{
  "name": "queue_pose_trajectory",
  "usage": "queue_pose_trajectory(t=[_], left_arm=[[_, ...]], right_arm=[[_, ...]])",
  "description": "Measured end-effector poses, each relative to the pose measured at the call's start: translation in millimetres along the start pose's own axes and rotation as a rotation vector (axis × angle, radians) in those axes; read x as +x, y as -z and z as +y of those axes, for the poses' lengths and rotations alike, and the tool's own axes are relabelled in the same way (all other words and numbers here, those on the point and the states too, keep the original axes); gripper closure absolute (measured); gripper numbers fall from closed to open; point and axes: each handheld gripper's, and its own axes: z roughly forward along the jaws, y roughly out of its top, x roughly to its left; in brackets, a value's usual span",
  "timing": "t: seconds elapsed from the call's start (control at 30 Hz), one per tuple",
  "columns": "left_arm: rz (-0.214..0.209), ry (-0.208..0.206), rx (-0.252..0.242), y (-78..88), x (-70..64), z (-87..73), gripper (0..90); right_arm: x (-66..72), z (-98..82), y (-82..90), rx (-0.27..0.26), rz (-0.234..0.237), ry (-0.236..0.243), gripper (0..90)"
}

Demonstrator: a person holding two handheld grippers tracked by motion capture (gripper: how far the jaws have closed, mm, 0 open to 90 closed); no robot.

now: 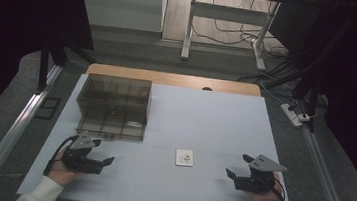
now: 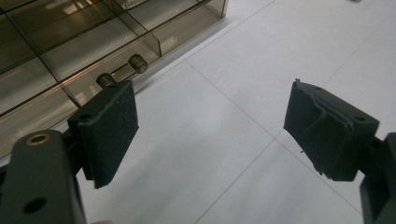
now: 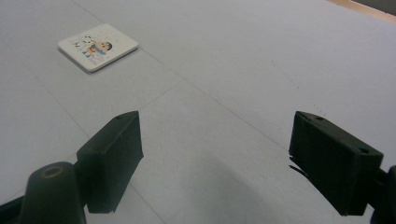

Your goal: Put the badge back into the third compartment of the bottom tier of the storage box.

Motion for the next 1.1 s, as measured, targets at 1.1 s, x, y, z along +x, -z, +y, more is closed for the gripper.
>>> queue_pose_trajectory(t=[1.1], left_arm=[[-0.015,-0.073,0.011,1.2,-11.8,25.5,16.9]], right_arm=[[-3.5,-0.9,0.3,-0.001,0.016,-0.007,19.6]])
